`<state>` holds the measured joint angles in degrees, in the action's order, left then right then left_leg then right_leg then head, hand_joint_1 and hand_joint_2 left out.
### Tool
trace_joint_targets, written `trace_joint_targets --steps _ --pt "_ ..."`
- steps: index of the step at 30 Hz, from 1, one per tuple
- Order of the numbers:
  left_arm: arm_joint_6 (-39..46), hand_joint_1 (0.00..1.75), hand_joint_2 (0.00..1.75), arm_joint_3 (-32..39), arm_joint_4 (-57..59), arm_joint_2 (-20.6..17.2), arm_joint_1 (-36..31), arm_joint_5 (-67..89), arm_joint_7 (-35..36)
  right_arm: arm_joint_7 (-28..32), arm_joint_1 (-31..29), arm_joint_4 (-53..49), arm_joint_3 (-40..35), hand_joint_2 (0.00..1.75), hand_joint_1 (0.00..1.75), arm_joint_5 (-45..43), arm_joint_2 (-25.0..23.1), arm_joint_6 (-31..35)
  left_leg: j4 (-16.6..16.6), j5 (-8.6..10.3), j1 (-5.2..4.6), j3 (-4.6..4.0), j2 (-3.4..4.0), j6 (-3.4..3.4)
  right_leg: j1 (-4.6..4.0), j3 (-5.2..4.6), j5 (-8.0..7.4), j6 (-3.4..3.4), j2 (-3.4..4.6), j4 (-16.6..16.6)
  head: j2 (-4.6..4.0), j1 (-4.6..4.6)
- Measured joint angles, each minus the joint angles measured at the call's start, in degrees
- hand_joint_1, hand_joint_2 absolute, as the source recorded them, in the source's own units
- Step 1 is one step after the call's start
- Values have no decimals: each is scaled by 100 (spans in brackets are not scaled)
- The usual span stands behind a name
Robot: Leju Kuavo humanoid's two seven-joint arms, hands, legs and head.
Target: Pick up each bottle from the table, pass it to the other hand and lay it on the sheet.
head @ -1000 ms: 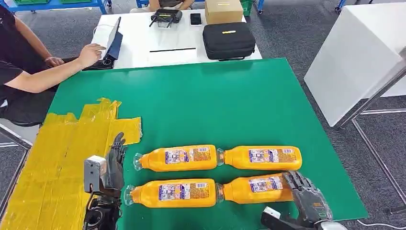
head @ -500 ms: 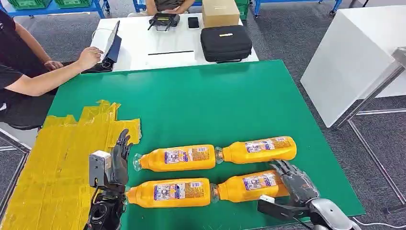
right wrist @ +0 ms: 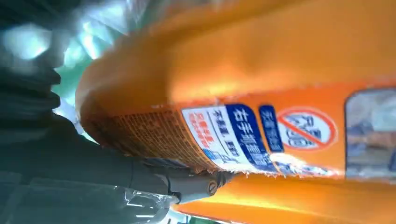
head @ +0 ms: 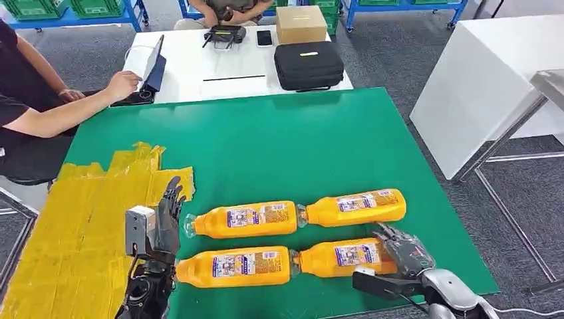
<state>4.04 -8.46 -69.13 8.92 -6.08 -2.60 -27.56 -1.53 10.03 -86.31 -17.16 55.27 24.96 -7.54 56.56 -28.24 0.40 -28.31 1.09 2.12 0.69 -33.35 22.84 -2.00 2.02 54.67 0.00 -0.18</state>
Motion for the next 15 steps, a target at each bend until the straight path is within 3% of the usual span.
trace_joint_targets --steps 5,7,15 --pt "7 0 0 -66 22 -13 -116 -50 -39 -212 -12 -22 -124 175 175 -155 127 -15 0 -10 7 49 -4 -4 -7 56 17 -20 -2 -3 0 0" --pt "9 0 0 -83 31 -15 -151 -59 -41 -268 -9 -37 -153 175 175 -212 181 -20 2 -3 8 59 -3 -1 -7 124 11 -20 -1 -3 0 -2" --pt "7 0 0 -83 90 -35 -146 -68 -41 -441 77 -138 -201 175 175 -365 326 44 3 -32 10 69 -25 6 -6 148 42 -42 -8 -21 0 0"
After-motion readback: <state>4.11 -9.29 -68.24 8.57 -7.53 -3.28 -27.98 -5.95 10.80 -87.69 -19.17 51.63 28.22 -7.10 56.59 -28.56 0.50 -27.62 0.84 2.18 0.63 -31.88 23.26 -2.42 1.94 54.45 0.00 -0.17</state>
